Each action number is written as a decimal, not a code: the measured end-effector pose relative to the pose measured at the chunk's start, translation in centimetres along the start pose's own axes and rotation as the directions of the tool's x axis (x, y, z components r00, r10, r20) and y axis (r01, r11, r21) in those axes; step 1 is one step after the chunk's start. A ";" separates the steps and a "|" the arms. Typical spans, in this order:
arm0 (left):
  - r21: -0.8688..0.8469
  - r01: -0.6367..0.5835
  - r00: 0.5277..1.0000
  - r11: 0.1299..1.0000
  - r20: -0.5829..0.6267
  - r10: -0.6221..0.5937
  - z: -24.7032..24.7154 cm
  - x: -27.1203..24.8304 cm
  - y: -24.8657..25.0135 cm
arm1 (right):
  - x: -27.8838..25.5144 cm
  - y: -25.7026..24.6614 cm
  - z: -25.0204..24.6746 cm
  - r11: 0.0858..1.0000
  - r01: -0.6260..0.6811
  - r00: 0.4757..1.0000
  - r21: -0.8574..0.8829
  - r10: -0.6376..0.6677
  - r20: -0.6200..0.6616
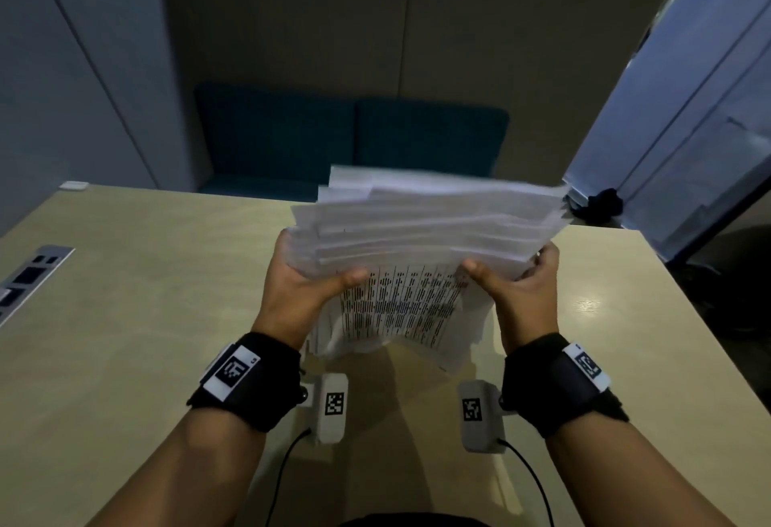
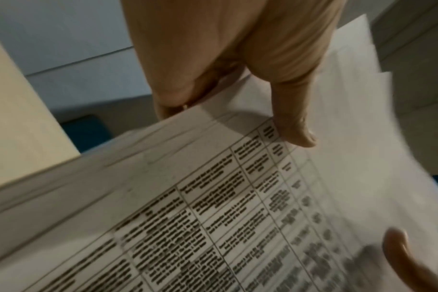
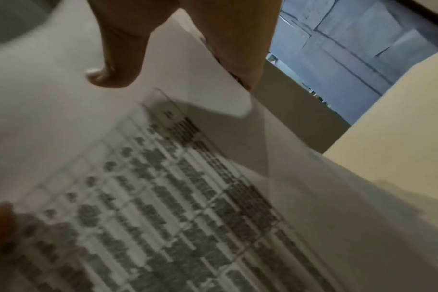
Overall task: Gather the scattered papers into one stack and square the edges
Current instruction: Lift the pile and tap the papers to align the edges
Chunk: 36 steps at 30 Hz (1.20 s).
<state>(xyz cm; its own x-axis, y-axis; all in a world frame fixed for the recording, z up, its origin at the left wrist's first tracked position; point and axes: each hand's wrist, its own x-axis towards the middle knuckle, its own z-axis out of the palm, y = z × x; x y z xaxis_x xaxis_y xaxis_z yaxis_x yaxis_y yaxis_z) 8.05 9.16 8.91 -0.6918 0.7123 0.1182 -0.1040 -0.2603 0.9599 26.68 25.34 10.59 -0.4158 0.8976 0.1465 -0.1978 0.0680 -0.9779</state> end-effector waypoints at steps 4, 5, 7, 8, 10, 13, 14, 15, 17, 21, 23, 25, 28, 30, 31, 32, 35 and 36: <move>0.054 0.006 0.999 0.999 -0.044 -0.004 0.4 0.1 -0.7 | -0.6 0.4 0.4 0.995 -0.015 0.996 -0.095 0.024 0.089; 0.064 -0.002 0.998 0.998 -0.068 0.007 0.6 0.1 -0.7 | -0.7 0.5 0.5 0.995 -0.010 0.998 -0.098 0.016 0.068; 0.045 -0.021 0.994 0.999 -0.103 0.026 0.9 0.0 -0.4 | -0.5 0.7 0.4 0.996 -0.013 1.000 -0.089 0.014 0.015; 0.031 -0.030 0.993 0.999 -0.110 0.033 0.9 0.1 -0.4 | -0.3 0.8 0.3 0.995 -0.020 1.000 -0.093 0.020 -0.001; 0.026 -0.029 0.992 0.999 -0.124 0.032 0.8 0.3 -0.7 | 0.0 1.1 0.2 0.992 -0.056 0.998 -0.113 0.055 -0.011; 0.058 -0.029 0.991 0.998 -0.128 0.036 0.9 0.6 -1.1 | -0.2 1.3 0.4 0.993 -0.072 0.997 -0.090 0.072 -0.009; 0.067 -0.044 0.990 0.997 -0.134 0.053 1.1 0.7 -1.0 | -0.3 1.2 0.6 0.995 -0.070 0.997 -0.074 0.069 -0.015; 0.067 -0.064 0.987 0.996 -0.144 0.073 1.2 0.8 -0.8 | -0.5 0.9 0.9 0.996 -0.062 0.998 -0.063 0.060 -0.030; 0.070 -0.117 0.978 0.991 -0.163 0.127 1.5 0.9 -0.3 | -0.7 0.0 1.6 0.998 -0.039 0.996 -0.047 0.035 -0.076; 0.136 -0.247 0.950 0.959 -0.163 0.268 2.4 0.6 1.3 | -0.5 -1.6 2.5 0.996 0.085 0.985 -0.012 -0.086 -0.147; 0.134 -0.270 0.946 0.954 -0.147 0.288 2.7 0.3 2.0 | -0.7 -1.7 2.7 0.990 0.137 0.982 -0.027 -0.139 -0.130; 0.154 -0.265 0.954 0.952 -0.101 0.282 3.0 -0.1 1.9 | -1.2 -1.1 2.4 0.988 0.144 0.985 -0.055 -0.149 -0.089; 0.107 -0.182 0.977 0.977 -0.096 0.192 2.8 -0.5 1.1 | -1.9 0.0 1.6 0.984 0.096 0.994 -0.151 -0.102 -0.035; 0.056 -0.125 0.986 0.991 -0.101 0.130 2.1 -0.5 0.6 | -1.9 0.4 1.1 0.985 0.072 0.996 -0.160 -0.078 -0.036; 0.047 -0.114 0.989 0.992 -0.095 0.118 1.8 -0.5 0.4 | -1.7 0.4 0.8 0.987 0.063 0.997 -0.146 -0.070 -0.043; 0.044 -0.106 0.991 0.993 -0.082 0.109 1.6 -0.4 0.3 | -1.5 0.3 0.8 0.989 0.060 0.997 -0.137 -0.067 -0.048; 0.031 -0.084 0.995 0.996 -0.045 0.086 1.7 -0.3 0.4 | -1.3 -0.2 1.0 0.988 0.089 0.996 -0.123 -0.091 -0.016; 0.033 -0.086 0.995 0.996 -0.044 0.087 1.7 -0.4 0.5 | -1.3 -0.4 1.2 0.986 0.113 0.993 -0.124 -0.115 -0.013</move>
<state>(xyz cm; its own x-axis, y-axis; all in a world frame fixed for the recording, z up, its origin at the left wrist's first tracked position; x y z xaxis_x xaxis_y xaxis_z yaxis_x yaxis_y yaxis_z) 9.51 9.88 9.79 -0.7290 0.6576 0.1900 -0.0205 -0.2985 0.9542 26.20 23.59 10.93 -0.3789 0.8892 0.2564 -0.1315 0.2225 -0.9660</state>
